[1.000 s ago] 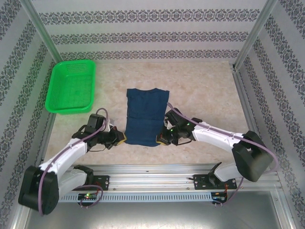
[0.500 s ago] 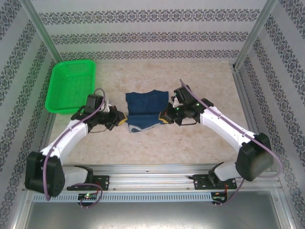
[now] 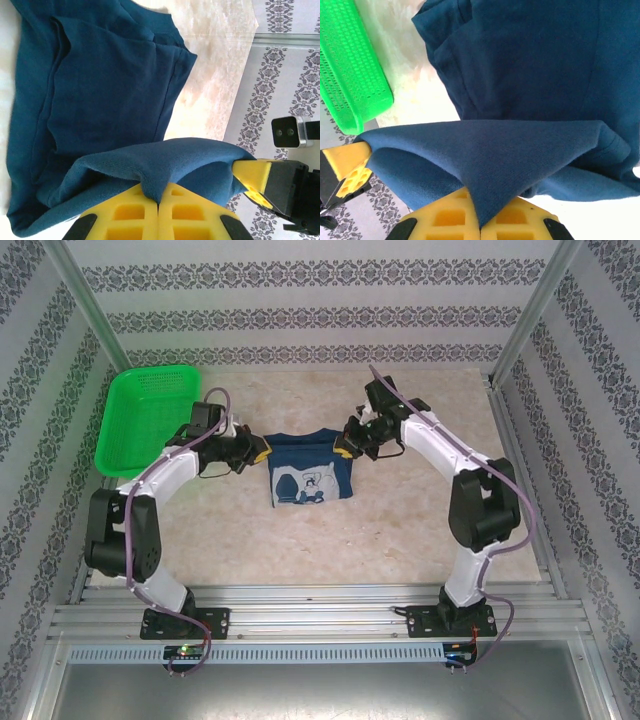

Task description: Fold and stack the t-shirts

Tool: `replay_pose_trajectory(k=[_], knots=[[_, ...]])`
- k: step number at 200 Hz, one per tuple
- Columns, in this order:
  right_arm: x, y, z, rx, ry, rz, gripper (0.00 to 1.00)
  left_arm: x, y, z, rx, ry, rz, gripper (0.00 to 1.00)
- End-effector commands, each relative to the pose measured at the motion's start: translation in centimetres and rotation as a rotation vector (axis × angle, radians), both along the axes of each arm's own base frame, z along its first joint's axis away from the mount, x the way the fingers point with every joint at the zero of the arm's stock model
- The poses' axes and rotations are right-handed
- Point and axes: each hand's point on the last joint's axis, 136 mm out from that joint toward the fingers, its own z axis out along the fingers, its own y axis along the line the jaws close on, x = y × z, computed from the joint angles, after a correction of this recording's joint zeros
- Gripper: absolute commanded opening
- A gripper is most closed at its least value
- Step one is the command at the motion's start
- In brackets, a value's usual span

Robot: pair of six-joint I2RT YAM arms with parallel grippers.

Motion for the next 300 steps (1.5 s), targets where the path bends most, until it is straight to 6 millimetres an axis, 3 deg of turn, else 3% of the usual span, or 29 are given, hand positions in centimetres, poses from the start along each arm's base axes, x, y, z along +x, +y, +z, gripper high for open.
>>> replay_pose_trajectory(k=[1, 80, 89, 100, 108, 121, 137, 148, 161, 174, 178, 195, 215, 236, 266, 300], knots=[[1.3, -1.1, -0.4, -0.013, 0.009, 0.013, 0.03, 2.4, 0.8, 1.1, 0.008, -0.092, -0.003, 0.0], [7.4, -1.4, -4.4, -0.004, 0.043, -0.005, 0.09, 7.4, 1.3, -3.2, 0.024, -0.061, 0.001, 0.0], [8.5, -1.4, -4.8, -0.001, 0.04, -0.017, 0.17, 8.5, 1.4, -3.3, 0.018, -0.08, 0.012, 0.07], [10.1, -1.5, -4.9, 0.013, 0.028, -0.037, 0.29, 9.9, 1.5, -3.2, 0.005, -0.096, 0.03, 0.23], [11.4, -1.5, -4.3, 0.037, 0.012, -0.053, 0.34, 11.3, 1.6, -2.3, -0.02, -0.127, 0.05, 0.38], [13.6, -1.2, -1.8, 0.08, -0.062, -0.061, 0.42, 13.2, 1.6, 0.3, -0.069, -0.194, 0.083, 0.43], [15.6, -1.3, 3.5, 0.091, -0.204, -0.057, 0.48, 14.7, 1.8, 4.7, -0.082, -0.278, 0.103, 0.49], [15.7, -1.4, 7.2, 0.088, -0.293, -0.033, 0.52, 15.0, 1.9, 8.0, -0.078, -0.347, 0.107, 0.54], [14.5, -1.7, 10.4, 0.038, -0.369, 0.003, 0.55, 14.5, 2.2, 11.6, -0.05, -0.417, 0.102, 0.61], [12.3, -2.1, 12.3, -0.05, -0.421, 0.047, 0.57, 13.2, 2.4, 14.7, 0.005, -0.488, 0.077, 0.69], [11.4, -2.1, 12.6, -0.083, -0.434, 0.068, 0.57, 12.7, 2.6, 15.2, 0.027, -0.499, 0.073, 0.79], [7.3, -1.4, 13.1, -0.227, -0.481, 0.173, 0.62, 9.8, 3.2, 17.9, 0.14, -0.566, 0.037, 1.0], [2.5, 0.1, 10.0, -0.381, -0.472, 0.294, 0.7, 6.1, 4.5, 19.0, 0.299, -0.619, 0.016, 1.0], [-0.6, 1.2, 5.0, -0.455, -0.419, 0.341, 0.74, 2.8, 6.1, 17.9, 0.414, -0.635, 0.034, 1.0], [-0.9, 2.4, -0.8, -0.501, -0.383, 0.348, 0.76, -1.1, 7.2, 15.1, 0.48, -0.622, 0.047, 1.0], [0.7, 4.6, -4.5, -0.571, -0.369, 0.388, 0.77, -4.3, 8.2, 11.8, 0.537, -0.549, 0.047, 1.0]])
